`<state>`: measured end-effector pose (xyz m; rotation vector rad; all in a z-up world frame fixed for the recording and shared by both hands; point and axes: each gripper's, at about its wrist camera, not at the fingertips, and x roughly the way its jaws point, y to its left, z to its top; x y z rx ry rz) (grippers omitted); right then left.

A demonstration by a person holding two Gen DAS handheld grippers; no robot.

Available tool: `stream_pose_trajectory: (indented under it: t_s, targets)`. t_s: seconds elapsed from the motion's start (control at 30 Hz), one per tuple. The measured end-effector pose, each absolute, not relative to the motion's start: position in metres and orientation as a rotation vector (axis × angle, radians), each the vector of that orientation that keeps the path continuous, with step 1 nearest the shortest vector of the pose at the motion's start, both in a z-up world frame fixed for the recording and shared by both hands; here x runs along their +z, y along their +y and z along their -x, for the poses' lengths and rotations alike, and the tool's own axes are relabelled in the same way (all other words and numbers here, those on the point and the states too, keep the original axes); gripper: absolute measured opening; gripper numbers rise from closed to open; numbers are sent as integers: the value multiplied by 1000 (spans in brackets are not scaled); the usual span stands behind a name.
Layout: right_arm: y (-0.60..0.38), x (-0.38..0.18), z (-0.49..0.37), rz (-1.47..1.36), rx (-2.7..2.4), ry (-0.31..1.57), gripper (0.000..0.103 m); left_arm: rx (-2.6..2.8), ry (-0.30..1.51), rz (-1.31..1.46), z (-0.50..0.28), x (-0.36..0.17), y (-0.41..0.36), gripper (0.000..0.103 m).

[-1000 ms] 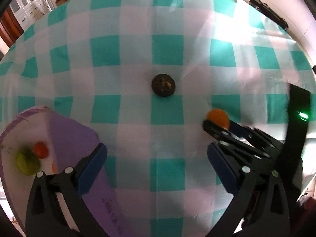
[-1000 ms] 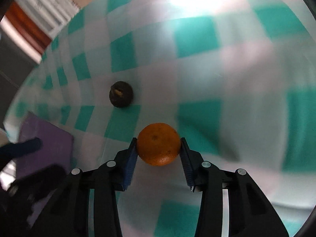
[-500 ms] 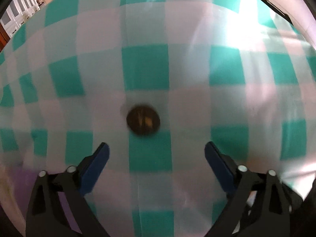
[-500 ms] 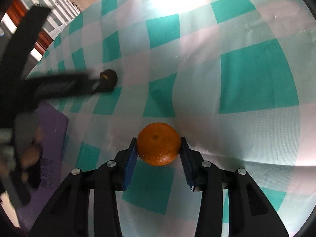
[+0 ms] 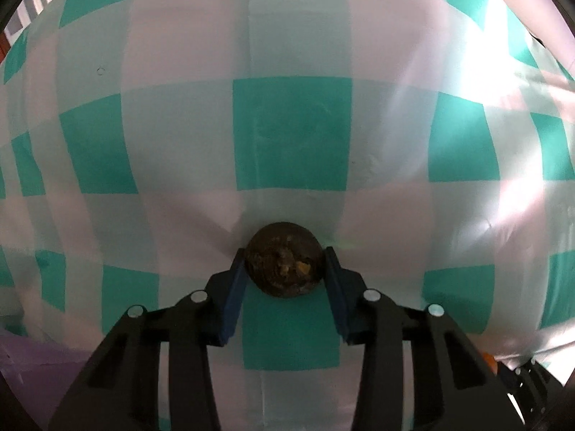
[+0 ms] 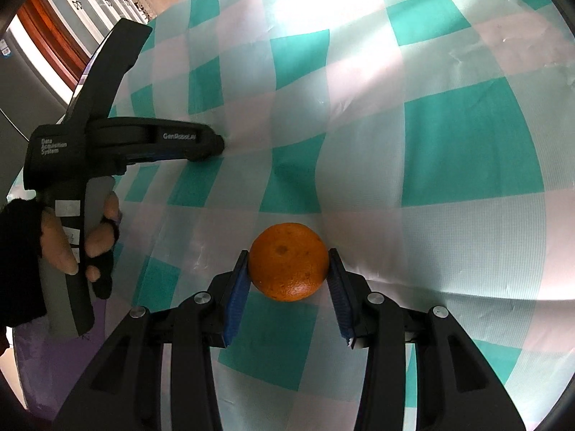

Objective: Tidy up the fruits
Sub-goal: 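Grasp the last brown lychee with the left tool while the right tool holds the orange, then carry the orange and lychee into the white box and open both tools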

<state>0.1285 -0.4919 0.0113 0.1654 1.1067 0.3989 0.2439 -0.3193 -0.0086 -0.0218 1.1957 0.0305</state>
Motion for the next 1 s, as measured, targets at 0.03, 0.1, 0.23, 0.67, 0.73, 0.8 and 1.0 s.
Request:
stream_pose_trajectory:
  t_s: [0.03, 0.1, 0.23, 0.67, 0.73, 0.8, 1.0]
  targets:
    - [-491, 11, -128, -161, 399, 1106, 42, 24, 1200, 20, -242, -9, -320, 42]
    - [-485, 11, -128, -154, 399, 1106, 42, 20, 1206, 8, -237, -9, -321, 42]
    - [-479, 11, -127, -147, 393, 1107, 42, -17, 1205, -32, -215, -4, -334, 42]
    - [-481, 13, -89, -176, 274, 1156, 42, -150, 1243, -25, -142, 9, -371, 42]
    - [-487, 14, -80, -190, 250, 1161, 42, -173, 1257, -19, -130, 11, -377, 42]
    - [-491, 15, -73, -190, 226, 1163, 42, -207, 1260, -28, -121, 14, -382, 42]
    - [-499, 30, -46, -221, 136, 1142, 42, -330, 1225, -67, -82, 36, -404, 42]
